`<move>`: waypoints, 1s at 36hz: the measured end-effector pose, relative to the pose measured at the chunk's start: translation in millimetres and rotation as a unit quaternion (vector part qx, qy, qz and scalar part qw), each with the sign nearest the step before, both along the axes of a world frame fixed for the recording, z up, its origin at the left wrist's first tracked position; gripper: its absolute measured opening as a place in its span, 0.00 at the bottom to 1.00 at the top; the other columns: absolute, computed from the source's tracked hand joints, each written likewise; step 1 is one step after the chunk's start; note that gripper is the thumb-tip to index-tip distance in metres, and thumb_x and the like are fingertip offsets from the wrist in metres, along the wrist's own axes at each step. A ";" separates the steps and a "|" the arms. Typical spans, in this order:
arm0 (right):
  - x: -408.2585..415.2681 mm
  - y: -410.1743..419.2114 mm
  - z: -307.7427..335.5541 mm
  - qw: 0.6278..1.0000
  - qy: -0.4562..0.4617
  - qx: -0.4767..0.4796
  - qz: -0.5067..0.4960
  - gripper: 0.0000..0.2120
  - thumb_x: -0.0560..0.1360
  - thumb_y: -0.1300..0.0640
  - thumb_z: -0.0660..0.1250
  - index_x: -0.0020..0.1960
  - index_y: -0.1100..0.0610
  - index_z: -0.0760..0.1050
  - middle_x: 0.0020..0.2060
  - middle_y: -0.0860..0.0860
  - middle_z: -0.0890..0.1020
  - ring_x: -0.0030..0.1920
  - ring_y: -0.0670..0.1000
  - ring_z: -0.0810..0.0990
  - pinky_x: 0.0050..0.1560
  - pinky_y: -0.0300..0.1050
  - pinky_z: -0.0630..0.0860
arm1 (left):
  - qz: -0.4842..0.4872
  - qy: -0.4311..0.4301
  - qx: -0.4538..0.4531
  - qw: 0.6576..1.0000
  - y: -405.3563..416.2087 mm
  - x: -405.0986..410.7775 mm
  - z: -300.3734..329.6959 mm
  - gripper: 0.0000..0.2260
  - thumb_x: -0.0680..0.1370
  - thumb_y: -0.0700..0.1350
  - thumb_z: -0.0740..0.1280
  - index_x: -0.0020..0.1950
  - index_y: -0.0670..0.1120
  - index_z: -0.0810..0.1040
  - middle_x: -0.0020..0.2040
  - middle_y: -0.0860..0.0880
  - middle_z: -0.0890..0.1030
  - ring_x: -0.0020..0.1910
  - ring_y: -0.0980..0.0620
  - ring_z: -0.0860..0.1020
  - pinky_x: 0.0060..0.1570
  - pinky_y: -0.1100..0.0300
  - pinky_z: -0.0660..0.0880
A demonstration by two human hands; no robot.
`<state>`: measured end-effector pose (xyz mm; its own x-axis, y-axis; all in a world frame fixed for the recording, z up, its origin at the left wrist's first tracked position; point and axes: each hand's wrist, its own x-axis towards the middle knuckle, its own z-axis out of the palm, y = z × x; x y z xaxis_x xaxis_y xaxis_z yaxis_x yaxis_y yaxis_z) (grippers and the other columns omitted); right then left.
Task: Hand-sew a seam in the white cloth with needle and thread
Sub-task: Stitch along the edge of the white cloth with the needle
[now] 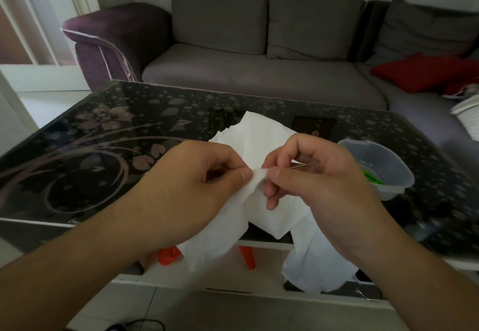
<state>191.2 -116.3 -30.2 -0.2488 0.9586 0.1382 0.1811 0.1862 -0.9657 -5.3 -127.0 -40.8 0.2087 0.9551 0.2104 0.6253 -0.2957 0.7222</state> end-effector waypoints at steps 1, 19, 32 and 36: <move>0.0 0.0 -0.1 1.000 0.001 0.001 -0.001 0.06 0.76 0.71 0.68 0.41 0.66 0.76 0.42 0.55 0.84 0.35 0.55 0.84 0.39 0.44 0.82 | -0.001 -0.001 0.001 1.000 -0.2 -0.2 -0.2 0.09 0.77 0.56 0.65 0.45 0.58 0.84 0.42 0.63 0.83 0.44 0.62 0.81 0.43 0.68 0.75; 2.0 2.5 -3.3 0.999 0.030 -0.003 0.017 0.06 0.76 0.71 0.68 0.40 0.66 0.76 0.41 0.56 0.84 0.35 0.56 0.83 0.39 0.44 0.81 | -0.010 -0.012 0.004 1.000 -1.0 1.0 -0.1 0.06 0.80 0.52 0.66 0.48 0.58 0.83 0.44 0.62 0.83 0.45 0.62 0.82 0.42 0.70 0.74; -1.8 -1.0 -1.4 1.000 -0.015 0.019 -0.012 0.05 0.76 0.70 0.69 0.42 0.66 0.76 0.39 0.52 0.84 0.32 0.53 0.83 0.38 0.42 0.83 | -0.021 -0.009 0.013 1.000 -1.9 0.5 0.4 0.07 0.79 0.54 0.65 0.48 0.59 0.82 0.45 0.63 0.83 0.47 0.62 0.82 0.44 0.68 0.77; -3.4 -2.2 -2.5 0.998 -0.046 0.027 -0.031 0.06 0.76 0.67 0.70 0.42 0.62 0.77 0.39 0.48 0.84 0.29 0.45 0.78 0.36 0.40 0.81 | -0.021 -0.015 0.015 1.000 -2.3 -0.1 1.3 0.06 0.80 0.52 0.66 0.47 0.58 0.83 0.43 0.62 0.83 0.45 0.61 0.82 0.43 0.70 0.74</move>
<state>187.8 -118.5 -32.7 -0.2024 0.9646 0.1693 0.2810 0.2228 -0.9335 -5.5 -129.3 -39.5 0.2423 0.9386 0.2456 0.5899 -0.3435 0.7308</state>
